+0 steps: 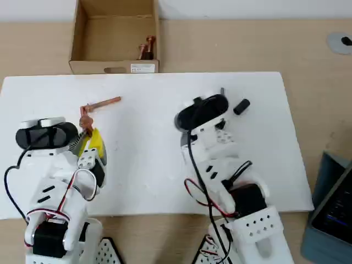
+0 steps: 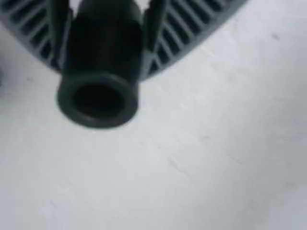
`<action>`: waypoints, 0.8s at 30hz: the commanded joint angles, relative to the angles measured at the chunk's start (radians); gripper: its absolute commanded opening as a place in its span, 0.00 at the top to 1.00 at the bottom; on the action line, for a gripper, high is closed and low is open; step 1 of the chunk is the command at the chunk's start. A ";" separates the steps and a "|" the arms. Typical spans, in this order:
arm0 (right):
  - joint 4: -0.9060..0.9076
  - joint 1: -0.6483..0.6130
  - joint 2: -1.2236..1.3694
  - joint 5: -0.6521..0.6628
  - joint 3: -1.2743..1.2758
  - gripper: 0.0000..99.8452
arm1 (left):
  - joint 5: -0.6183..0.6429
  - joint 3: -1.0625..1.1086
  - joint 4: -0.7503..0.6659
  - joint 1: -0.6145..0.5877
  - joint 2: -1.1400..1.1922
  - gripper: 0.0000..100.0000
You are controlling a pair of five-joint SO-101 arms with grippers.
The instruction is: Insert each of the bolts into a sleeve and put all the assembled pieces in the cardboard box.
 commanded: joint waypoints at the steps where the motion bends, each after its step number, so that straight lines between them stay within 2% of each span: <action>1: -0.040 -0.033 -0.077 0.000 0.007 0.99 | 0.055 -0.006 -0.023 0.066 -0.012 1.00; 8: -0.037 -0.093 -0.325 0.008 0.130 0.99 | 0.199 -0.006 -0.035 0.203 -0.012 1.00; 12: -0.008 -0.116 -0.444 0.054 0.197 0.99 | 0.304 -0.006 -0.115 0.201 -0.012 1.00; 20: 0.127 -0.216 -0.622 0.114 0.266 0.99 | 0.396 -0.008 -0.310 0.209 -0.012 1.00; 24: 0.135 -0.245 -0.665 0.161 0.294 0.99 | 0.402 -0.055 -0.338 0.242 -0.012 1.00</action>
